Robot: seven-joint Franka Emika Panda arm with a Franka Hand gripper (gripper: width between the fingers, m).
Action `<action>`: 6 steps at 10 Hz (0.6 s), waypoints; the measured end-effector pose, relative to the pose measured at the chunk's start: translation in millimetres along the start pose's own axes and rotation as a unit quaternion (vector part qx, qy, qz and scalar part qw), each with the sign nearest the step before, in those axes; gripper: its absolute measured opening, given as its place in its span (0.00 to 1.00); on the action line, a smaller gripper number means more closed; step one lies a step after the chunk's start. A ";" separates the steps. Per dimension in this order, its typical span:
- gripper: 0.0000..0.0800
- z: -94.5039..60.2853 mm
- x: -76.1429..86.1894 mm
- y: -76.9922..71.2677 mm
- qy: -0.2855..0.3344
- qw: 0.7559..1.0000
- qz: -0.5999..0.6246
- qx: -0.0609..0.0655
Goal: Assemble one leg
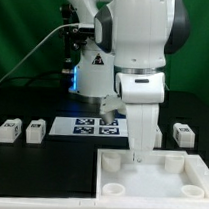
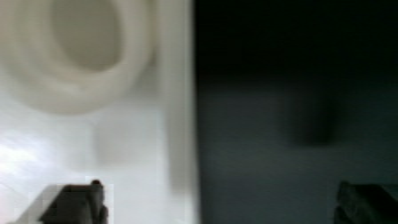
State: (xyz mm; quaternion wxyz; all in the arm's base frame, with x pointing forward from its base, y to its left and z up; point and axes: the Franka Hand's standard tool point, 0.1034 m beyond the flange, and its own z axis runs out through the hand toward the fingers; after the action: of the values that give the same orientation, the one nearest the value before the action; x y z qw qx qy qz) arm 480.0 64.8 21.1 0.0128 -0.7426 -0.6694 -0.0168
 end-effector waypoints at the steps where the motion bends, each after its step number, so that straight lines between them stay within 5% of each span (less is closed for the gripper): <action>1: 0.81 -1.9 9.8 -8.2 0.000 0.999 0.048 0.000; 3: 0.81 -4.9 32.6 -18.9 0.002 0.993 0.119 0.001; 6: 0.81 -13.1 74.5 -26.2 0.013 0.936 0.352 0.002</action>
Offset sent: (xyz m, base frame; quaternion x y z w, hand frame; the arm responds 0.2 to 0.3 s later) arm -0.0124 0.0529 0.0114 -0.0047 0.0126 0.3943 0.9189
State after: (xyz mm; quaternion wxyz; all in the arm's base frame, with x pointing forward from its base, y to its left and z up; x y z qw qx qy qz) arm 461.5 140.9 37.2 0.0280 -0.9303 -0.3653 -0.0202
